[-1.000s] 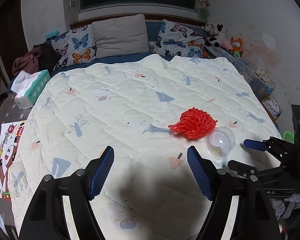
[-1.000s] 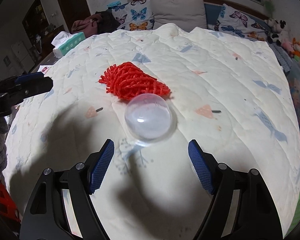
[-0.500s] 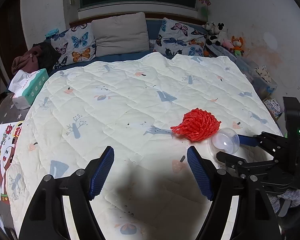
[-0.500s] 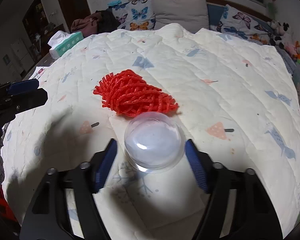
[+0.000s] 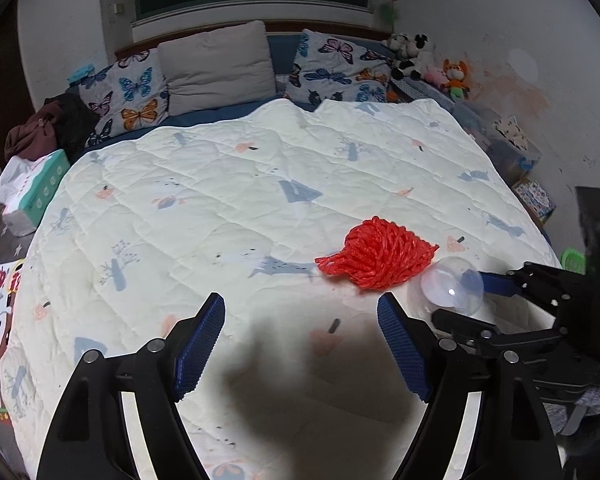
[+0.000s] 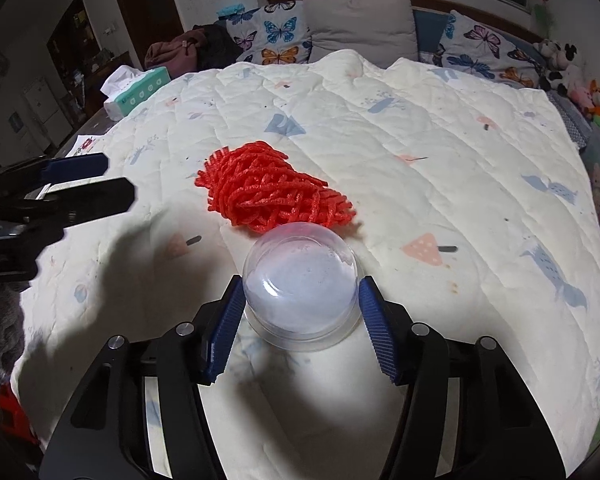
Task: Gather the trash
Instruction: 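Grasp the red mesh fruit net with the left gripper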
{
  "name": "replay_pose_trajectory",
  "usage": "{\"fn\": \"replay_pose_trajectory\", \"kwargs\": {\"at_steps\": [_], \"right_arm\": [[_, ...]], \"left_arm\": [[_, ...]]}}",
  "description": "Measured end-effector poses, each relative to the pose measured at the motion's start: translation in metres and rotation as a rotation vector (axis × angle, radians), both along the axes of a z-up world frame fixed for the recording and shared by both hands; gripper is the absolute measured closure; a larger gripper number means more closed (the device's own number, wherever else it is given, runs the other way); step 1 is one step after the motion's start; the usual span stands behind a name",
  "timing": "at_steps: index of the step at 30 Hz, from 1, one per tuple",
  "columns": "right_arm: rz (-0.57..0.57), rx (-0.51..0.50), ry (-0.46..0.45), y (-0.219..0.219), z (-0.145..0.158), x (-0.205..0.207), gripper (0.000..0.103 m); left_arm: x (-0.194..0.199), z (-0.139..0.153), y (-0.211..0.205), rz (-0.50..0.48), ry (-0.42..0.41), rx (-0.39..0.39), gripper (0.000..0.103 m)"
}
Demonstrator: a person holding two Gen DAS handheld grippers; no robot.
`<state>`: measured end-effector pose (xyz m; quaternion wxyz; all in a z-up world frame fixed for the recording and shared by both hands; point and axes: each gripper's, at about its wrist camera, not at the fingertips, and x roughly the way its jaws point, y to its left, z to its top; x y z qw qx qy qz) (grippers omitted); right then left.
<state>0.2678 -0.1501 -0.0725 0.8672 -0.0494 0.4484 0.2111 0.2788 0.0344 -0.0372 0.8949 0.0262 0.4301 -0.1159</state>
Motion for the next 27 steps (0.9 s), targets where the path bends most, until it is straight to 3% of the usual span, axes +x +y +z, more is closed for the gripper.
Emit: {"fn": "replay_pose_trajectory", "kwargs": {"at_steps": [12,21,27], "right_arm": [[-0.011,-0.017,-0.011,-0.029,0.011,-0.03,0.044],[-0.067,-0.01,-0.008,-0.06,0.014,-0.055,0.044],[-0.108,0.003,-0.008,-0.081,0.018,-0.067,0.044]], "left_arm": [[0.004,-0.003,-0.04,-0.101,0.007,0.007,0.022],[0.014,-0.011,-0.073,-0.193,-0.006,0.079,0.017],[0.031,-0.02,-0.086,-0.219,0.022,0.083,0.016]]}}
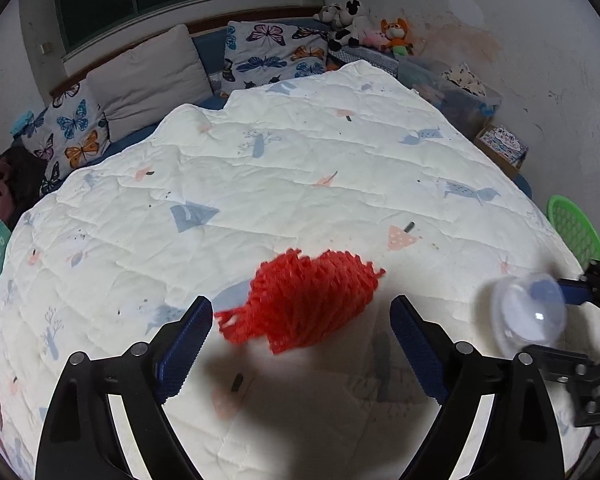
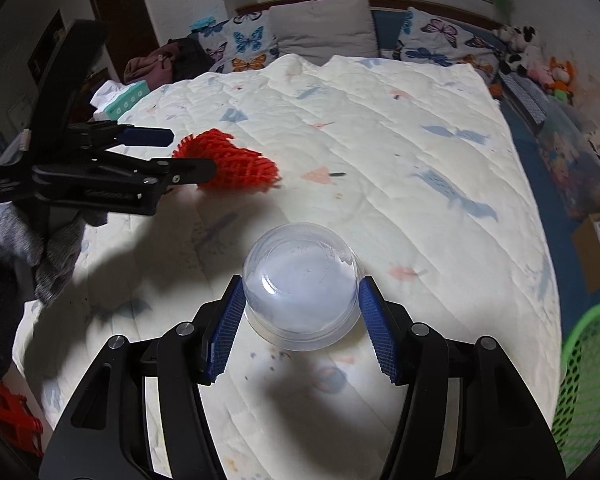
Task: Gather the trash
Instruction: 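Grasp the red mesh fruit net with the left gripper, then carry the dome cup with right while left carries the red net toward the basket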
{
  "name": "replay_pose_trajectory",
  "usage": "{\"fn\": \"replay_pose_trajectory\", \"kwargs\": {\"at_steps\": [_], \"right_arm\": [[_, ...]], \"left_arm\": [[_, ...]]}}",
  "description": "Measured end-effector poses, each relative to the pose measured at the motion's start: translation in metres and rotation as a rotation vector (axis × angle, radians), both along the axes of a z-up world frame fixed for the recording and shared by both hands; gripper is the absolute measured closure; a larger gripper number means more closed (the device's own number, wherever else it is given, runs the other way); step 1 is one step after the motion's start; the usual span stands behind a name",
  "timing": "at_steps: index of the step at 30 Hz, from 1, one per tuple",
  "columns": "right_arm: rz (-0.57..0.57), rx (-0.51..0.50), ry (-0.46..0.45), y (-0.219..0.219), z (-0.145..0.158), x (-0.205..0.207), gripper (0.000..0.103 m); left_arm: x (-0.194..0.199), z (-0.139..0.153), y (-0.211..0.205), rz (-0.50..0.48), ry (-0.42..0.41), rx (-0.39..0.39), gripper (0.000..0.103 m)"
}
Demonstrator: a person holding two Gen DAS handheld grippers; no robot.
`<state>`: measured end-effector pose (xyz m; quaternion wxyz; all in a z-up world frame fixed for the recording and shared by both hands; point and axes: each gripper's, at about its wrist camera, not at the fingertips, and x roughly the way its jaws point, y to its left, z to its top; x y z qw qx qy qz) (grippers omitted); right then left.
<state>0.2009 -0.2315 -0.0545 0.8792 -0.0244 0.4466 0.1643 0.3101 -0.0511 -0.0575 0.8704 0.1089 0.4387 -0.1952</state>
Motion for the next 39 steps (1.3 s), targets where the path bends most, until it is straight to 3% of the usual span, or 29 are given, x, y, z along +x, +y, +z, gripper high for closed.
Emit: {"fn": "replay_pose_trajectory", "kwargs": {"at_steps": [4,6,15,28,39], "right_arm": [[-0.019,-0.004,-0.007,-0.009,0.002,-0.006,0.044],[-0.031,-0.001,-0.006,-0.014,0.001,-0.009,0.044],[-0.066,0.008,-0.006,-0.03,0.002,-0.025,0.044],[-0.145,0.02,-0.047,-0.066,0.02,-0.06,0.044],[-0.318,0.021,-0.05,-0.147,0.025,-0.1,0.044]], "left_arm": [[0.003,-0.004,-0.003,-0.017,0.005,0.004,0.017],[0.004,-0.005,-0.005,-0.018,0.008,0.012,0.031],[-0.005,-0.008,-0.003,0.004,0.011,0.011,0.057],[-0.058,0.032,-0.032,-0.057,-0.044,-0.042,0.06],[-0.099,0.048,-0.102,-0.171,-0.051,-0.078,0.06]]}}
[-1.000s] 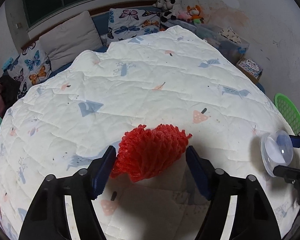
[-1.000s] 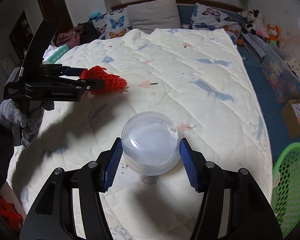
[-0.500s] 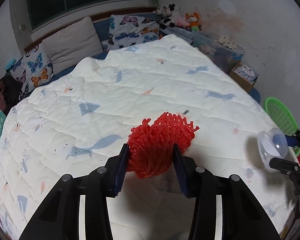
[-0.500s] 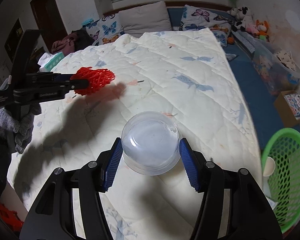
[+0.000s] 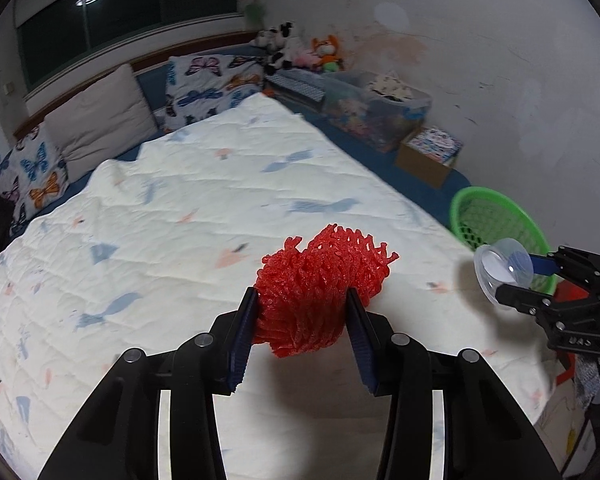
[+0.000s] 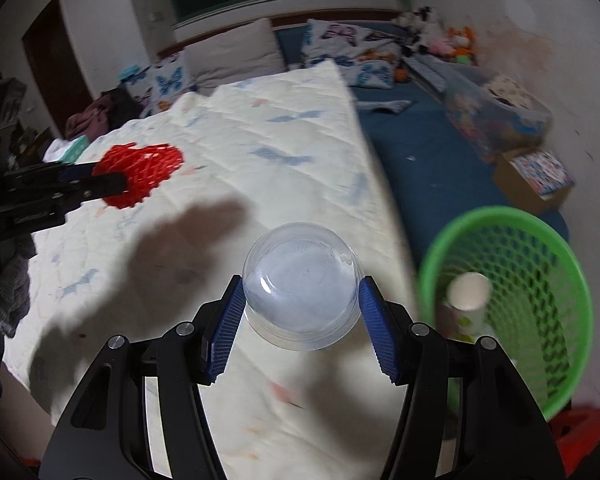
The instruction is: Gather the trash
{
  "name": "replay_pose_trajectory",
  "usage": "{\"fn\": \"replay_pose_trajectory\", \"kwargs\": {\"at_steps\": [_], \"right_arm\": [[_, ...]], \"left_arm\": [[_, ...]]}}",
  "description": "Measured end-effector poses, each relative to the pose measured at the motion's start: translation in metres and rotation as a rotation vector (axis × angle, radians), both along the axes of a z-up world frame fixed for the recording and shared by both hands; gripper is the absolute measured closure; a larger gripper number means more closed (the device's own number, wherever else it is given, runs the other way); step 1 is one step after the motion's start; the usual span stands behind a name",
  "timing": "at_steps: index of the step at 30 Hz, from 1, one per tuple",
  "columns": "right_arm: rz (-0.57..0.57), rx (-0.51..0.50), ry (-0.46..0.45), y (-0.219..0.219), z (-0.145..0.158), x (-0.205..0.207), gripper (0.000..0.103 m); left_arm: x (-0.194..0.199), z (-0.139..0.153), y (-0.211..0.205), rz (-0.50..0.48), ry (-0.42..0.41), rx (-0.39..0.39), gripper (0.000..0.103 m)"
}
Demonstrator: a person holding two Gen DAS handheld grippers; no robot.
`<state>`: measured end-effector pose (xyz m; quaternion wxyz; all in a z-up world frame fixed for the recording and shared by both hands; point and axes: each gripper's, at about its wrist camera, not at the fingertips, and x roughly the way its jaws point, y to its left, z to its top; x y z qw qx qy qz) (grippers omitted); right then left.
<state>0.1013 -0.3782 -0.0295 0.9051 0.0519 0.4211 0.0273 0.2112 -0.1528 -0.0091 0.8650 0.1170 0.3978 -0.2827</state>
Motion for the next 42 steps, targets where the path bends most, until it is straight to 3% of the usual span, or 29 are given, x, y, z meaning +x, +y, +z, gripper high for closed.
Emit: {"fn": "replay_pose_trajectory", "kwargs": {"at_steps": [16,27,30,42], "right_arm": [[-0.33,-0.063,0.09,-0.157,-0.027,-0.033,0.044],[-0.396,-0.083,0.099,-0.19,-0.034,-0.028,0.043],[-0.399,-0.08,0.089,-0.192,-0.033,-0.029,0.034],[-0.415,-0.071,0.038,-0.195,-0.015,-0.057,0.033]], "left_arm": [[-0.033,0.006,-0.11,-0.152,0.029,-0.029,0.06],[-0.044,0.006,-0.157,-0.207,0.057,-0.041,0.06],[-0.049,0.005,-0.168,-0.225,0.054,-0.033,0.06],[-0.057,-0.006,-0.202,-0.264,0.102,-0.044,0.06]]}}
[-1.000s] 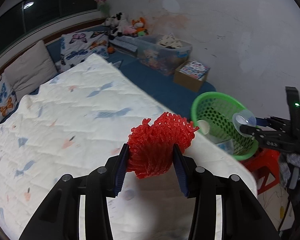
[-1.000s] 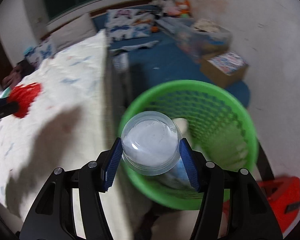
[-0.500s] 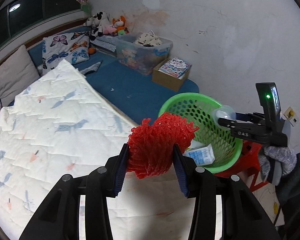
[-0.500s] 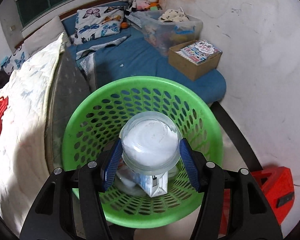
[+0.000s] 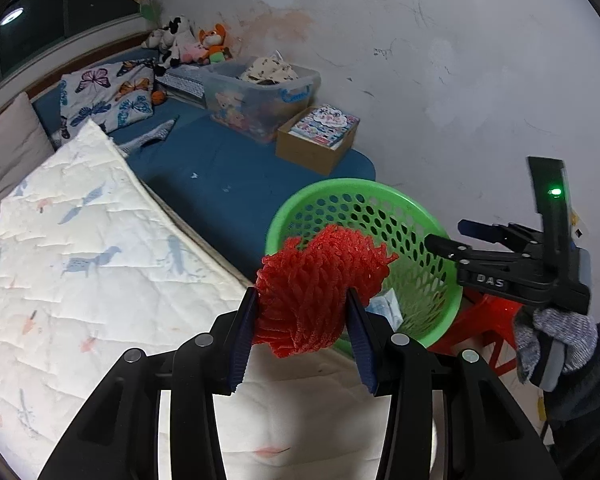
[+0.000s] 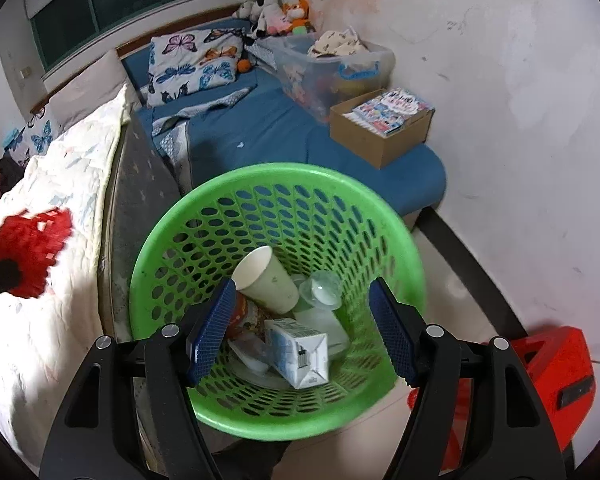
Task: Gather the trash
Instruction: 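Lower the red mesh net into the basket and open the left gripper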
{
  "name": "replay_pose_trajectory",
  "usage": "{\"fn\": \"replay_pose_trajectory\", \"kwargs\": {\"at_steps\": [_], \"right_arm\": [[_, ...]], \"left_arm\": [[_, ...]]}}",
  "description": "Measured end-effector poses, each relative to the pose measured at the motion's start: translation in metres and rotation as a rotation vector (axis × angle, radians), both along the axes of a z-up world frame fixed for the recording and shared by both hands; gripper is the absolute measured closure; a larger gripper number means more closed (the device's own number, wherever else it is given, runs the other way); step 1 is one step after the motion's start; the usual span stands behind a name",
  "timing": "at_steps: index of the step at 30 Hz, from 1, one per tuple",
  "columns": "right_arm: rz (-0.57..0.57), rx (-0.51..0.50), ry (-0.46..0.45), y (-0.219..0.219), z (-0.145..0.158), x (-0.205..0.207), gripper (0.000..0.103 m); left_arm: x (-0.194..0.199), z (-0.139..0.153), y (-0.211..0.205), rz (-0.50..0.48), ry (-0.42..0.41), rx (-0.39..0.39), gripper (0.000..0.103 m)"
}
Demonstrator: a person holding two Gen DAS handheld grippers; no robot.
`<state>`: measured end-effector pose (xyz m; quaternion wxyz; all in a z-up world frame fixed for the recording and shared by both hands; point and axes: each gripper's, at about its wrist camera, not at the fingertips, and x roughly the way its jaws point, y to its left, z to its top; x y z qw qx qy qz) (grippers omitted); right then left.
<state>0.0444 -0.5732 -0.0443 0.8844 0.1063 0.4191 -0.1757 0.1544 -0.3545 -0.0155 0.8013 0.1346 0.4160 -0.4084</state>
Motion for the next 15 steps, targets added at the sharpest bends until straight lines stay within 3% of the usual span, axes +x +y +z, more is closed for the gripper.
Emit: {"fn": "replay_pose_trajectory", "kwargs": {"at_steps": [15], "right_arm": [[-0.035,-0.002,-0.054,-0.005,0.019,-0.036,0.032]], "left_arm": [[-0.005,-0.018,-0.041,-0.019,0.046,0.024,0.056]]}}
